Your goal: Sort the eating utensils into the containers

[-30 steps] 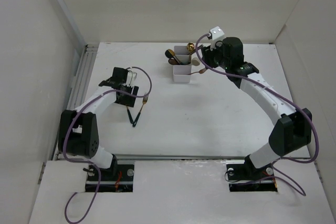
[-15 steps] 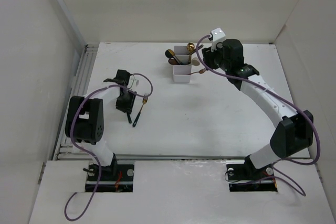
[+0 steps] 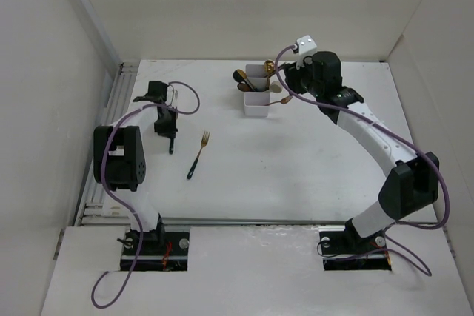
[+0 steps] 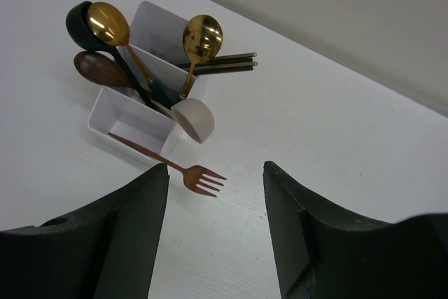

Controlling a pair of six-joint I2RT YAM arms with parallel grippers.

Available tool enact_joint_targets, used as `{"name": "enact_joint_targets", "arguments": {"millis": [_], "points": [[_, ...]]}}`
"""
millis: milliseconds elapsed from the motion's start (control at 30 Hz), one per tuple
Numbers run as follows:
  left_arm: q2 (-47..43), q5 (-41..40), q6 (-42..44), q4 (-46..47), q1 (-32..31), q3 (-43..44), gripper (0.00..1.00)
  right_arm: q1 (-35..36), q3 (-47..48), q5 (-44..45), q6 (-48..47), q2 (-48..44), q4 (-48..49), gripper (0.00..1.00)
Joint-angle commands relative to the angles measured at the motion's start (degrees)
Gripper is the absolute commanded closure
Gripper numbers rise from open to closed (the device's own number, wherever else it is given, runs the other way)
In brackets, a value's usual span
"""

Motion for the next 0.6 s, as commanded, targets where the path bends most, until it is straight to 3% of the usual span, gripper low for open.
{"name": "enact_joint_targets", "arguments": {"millis": [0, 233, 367, 433, 567], "points": [[-5.7, -1.7, 4.6, 8.8, -2.7, 6.8, 1.0, 0.7, 3.7, 1.6, 1.0, 0.5, 1.8, 0.38], [-10.9, 4.4, 11.1, 38.2, -13.8, 8.9, 1.0, 0.7, 4.2, 5.5, 2.1, 0.5, 1.8, 0.38], [-10.9, 13.0, 12.6, 53.4, -18.2, 8.0, 1.0, 0.2, 3.5, 7.2, 2.6, -0.8, 1.8, 0.38], [-9.0, 17.5, 12.6, 57.4, -19.6, 7.3, 1.0, -0.4, 2.9, 9.1, 2.6, -2.4, 1.8, 0.38], [0.2, 18.6, 9.6, 61.6, -23.5, 13.3, 1.0, -1.4, 1.0, 11.0, 3.7, -5.2, 1.8, 0.38]]}}
